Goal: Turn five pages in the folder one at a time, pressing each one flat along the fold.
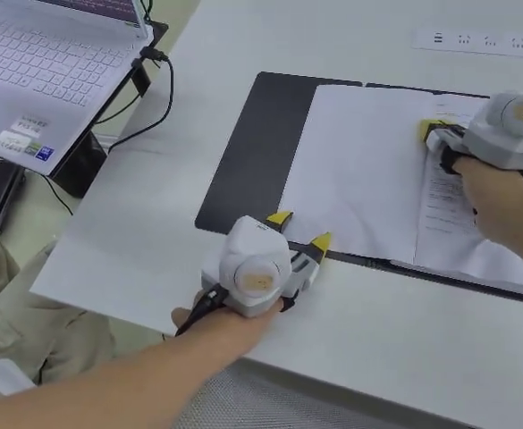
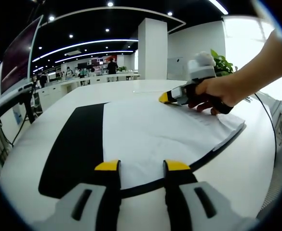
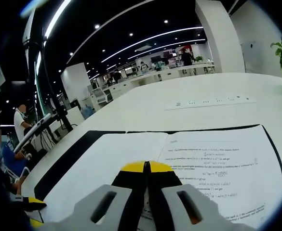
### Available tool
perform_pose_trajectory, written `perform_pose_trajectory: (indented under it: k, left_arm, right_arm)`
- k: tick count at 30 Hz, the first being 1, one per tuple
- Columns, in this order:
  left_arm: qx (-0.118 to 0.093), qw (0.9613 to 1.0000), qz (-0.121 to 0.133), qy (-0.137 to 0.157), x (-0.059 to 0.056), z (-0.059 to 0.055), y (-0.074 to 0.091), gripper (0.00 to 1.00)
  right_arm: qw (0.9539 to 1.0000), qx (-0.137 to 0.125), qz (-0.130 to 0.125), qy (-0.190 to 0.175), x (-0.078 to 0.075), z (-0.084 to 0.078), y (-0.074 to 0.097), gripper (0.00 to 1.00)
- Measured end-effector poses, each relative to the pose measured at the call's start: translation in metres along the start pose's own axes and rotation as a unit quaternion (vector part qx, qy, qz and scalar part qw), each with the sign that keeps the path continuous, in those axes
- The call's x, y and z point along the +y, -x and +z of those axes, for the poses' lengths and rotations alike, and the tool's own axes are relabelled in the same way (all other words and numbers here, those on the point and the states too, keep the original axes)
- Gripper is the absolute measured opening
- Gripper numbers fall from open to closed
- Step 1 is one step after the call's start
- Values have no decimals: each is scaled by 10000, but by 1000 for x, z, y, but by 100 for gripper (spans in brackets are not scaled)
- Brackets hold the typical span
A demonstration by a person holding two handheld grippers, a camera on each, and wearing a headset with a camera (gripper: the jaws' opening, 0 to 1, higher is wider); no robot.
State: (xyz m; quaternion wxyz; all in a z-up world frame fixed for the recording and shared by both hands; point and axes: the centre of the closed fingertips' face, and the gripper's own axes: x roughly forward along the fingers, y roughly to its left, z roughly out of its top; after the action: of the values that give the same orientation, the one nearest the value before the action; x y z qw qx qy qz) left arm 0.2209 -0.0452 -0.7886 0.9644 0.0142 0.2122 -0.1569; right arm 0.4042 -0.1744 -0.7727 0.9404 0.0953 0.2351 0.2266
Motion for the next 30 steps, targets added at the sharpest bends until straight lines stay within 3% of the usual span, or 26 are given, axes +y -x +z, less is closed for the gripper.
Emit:
perform_pose_trajectory:
  k: [30]
  left_arm:
    - [9, 10000, -19, -9, 1, -2, -2, 34]
  right_arm:
    - [9991, 216, 370, 59, 43, -44, 79, 0]
